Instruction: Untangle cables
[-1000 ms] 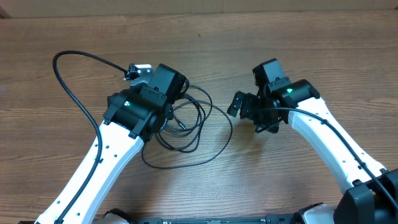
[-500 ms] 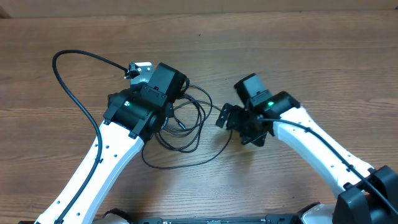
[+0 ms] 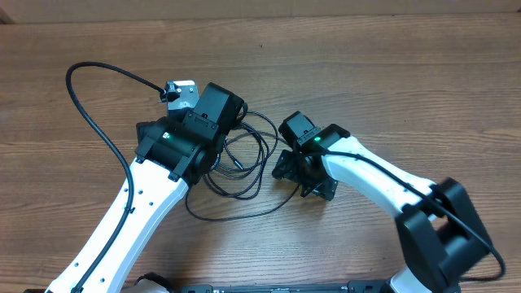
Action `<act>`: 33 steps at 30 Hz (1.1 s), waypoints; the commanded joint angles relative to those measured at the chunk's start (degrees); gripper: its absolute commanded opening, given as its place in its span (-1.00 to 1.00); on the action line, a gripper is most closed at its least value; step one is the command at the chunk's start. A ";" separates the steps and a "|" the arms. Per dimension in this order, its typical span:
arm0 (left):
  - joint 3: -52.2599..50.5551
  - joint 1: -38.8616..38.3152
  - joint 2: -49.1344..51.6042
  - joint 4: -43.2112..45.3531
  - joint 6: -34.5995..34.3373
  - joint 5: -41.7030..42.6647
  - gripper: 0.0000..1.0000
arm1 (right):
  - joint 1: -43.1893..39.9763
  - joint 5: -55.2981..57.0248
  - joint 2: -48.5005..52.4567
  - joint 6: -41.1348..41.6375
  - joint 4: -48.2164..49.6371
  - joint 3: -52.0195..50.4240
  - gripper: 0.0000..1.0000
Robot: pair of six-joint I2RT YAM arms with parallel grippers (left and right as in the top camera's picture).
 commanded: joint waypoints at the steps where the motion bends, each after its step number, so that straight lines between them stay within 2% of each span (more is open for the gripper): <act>1: -0.09 0.42 -0.44 -0.17 0.50 -1.81 1.00 | 0.13 1.27 1.81 0.74 1.51 -0.39 1.00; 17: -0.09 0.42 -0.44 -0.17 0.50 -1.79 1.00 | 0.13 5.66 1.86 5.66 0.59 -0.39 0.97; 33: -0.09 0.42 -0.44 -0.13 0.50 -1.81 0.99 | 0.13 5.49 4.92 8.00 1.09 -0.39 0.92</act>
